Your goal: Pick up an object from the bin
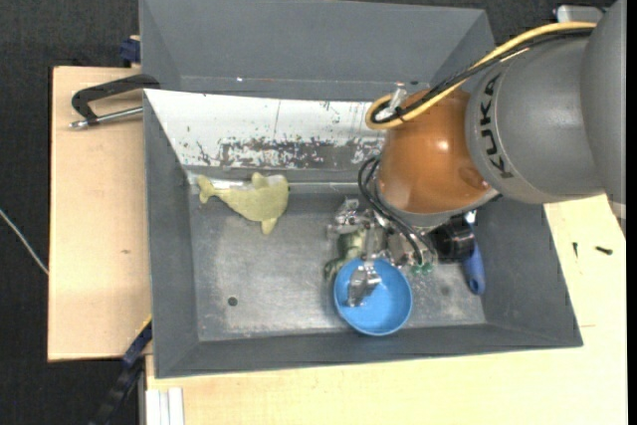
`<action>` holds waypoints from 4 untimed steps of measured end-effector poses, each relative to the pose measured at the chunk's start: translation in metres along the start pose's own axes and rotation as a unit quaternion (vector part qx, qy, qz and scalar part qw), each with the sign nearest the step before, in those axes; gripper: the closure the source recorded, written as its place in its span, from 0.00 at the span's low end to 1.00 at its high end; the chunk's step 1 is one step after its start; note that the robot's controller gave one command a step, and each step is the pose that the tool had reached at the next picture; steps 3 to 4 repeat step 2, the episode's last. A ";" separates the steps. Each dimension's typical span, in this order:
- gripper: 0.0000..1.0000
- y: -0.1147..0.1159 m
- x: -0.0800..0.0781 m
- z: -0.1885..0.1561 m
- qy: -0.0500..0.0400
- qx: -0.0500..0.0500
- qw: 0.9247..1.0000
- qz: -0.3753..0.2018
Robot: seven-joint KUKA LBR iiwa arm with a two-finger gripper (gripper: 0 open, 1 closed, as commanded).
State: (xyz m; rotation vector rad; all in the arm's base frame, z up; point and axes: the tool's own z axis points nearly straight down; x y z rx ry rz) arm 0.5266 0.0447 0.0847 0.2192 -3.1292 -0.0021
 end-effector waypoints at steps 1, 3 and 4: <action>1.00 -0.001 -0.004 -0.006 -0.006 0.001 1.000 0.001; 1.00 0.015 -0.003 -0.191 -0.010 0.001 0.997 -0.079; 1.00 0.015 -0.003 -0.191 -0.010 0.001 0.997 -0.079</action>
Offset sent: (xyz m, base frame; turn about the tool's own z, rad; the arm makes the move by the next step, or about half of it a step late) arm 0.0000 0.0000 0.0000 0.0000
